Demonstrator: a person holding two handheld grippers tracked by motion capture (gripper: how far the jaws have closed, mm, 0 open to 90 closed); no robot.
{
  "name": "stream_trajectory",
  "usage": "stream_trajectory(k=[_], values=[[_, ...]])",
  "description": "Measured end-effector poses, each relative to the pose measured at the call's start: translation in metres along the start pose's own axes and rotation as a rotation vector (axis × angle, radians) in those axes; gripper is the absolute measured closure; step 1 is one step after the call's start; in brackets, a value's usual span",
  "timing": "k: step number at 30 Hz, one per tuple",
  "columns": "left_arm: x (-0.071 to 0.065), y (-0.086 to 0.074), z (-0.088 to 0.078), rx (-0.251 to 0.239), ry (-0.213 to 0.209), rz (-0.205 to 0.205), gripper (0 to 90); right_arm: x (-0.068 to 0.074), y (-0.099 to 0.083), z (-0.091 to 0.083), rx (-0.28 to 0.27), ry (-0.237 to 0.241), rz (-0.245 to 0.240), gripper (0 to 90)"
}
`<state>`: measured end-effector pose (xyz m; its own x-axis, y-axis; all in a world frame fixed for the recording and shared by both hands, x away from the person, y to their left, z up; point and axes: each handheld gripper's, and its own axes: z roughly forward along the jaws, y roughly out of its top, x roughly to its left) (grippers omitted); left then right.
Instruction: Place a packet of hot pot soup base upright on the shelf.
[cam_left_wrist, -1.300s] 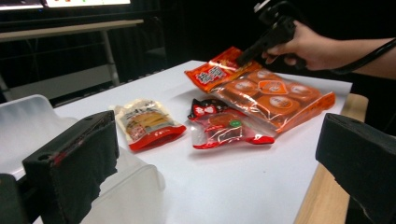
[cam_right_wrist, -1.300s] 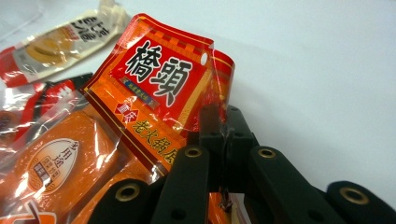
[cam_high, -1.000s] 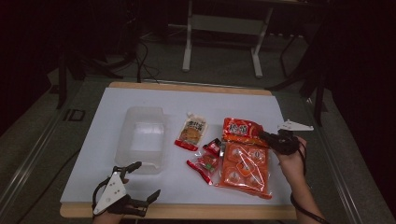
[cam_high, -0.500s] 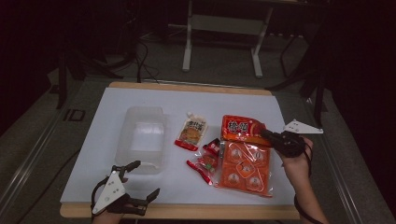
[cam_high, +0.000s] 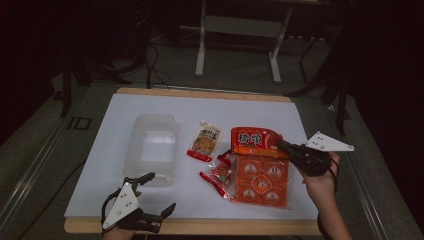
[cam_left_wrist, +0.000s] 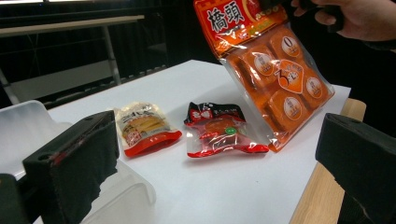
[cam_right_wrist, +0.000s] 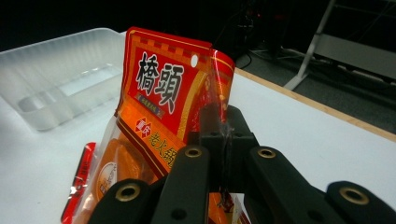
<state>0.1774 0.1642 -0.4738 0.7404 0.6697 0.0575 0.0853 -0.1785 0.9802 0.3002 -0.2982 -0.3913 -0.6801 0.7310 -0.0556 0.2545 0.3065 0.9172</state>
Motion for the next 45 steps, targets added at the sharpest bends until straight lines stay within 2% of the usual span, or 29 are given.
stream_trajectory(k=[6,9,13,15,22,23,25,27,34,38,45], values=[[-0.001,0.004,0.001,-0.013,-0.007,-0.018,0.0,0.010,0.003,-0.012,-0.030,0.021,-0.010,89.5],[-0.001,0.005,0.002,-0.015,-0.014,-0.021,0.0,0.020,0.007,-0.024,-0.054,0.039,-0.039,89.4],[-0.001,0.005,0.003,-0.010,-0.017,-0.023,0.0,0.026,0.008,-0.031,-0.066,0.064,-0.067,89.4],[-0.001,0.004,0.004,-0.007,-0.018,-0.021,0.0,0.034,0.009,-0.036,-0.071,0.073,-0.092,89.5],[-0.002,0.005,0.004,-0.014,-0.026,-0.027,0.0,0.042,0.014,-0.047,-0.106,0.093,-0.110,89.5],[-0.002,0.006,0.004,-0.015,-0.027,-0.024,0.0,0.044,0.018,-0.052,-0.125,0.116,-0.115,89.5],[-0.002,0.006,0.005,-0.018,-0.033,-0.029,0.0,0.048,0.023,-0.058,-0.142,0.121,-0.128,89.5],[-0.002,0.006,0.005,-0.022,-0.032,-0.033,0.0,0.051,0.029,-0.063,-0.158,0.124,-0.146,89.5],[0.000,0.009,0.005,-0.030,-0.047,-0.061,0.0,0.051,0.048,-0.077,-0.206,0.125,-0.159,89.5],[0.001,0.012,0.006,-0.035,-0.059,-0.063,0.0,0.052,0.057,-0.079,-0.220,0.140,-0.170,89.5],[0.007,0.025,0.010,-0.055,-0.081,-0.071,0.0,0.065,0.073,-0.076,-0.229,0.188,-0.190,89.5]])
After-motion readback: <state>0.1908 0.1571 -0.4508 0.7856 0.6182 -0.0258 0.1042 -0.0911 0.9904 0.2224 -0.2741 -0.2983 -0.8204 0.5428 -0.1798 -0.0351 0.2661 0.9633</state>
